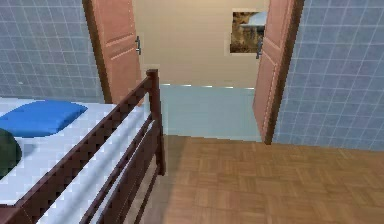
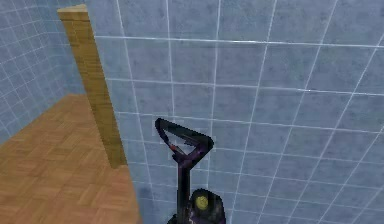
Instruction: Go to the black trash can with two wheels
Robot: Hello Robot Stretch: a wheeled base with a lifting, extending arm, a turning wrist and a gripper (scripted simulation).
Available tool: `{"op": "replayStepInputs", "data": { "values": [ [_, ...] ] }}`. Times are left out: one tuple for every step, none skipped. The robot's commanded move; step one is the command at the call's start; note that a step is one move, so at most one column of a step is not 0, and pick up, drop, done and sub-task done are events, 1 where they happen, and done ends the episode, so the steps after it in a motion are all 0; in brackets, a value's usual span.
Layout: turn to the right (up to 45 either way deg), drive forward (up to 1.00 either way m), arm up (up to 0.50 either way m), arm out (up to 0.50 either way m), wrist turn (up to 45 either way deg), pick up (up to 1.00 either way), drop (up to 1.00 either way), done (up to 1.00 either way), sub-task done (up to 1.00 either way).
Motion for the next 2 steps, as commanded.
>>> {"op": "replayStepInputs", "data": {
  "values": [
    [0.0, 0.05, 0.00, 0.00, 0.0, 0.00, 0.00, 0.00, 0.00],
    [3.0, 0.00, 0.00, 0.00, 0.0, 0.00, 0.00, 0.00, 0.00]
  ]
}}
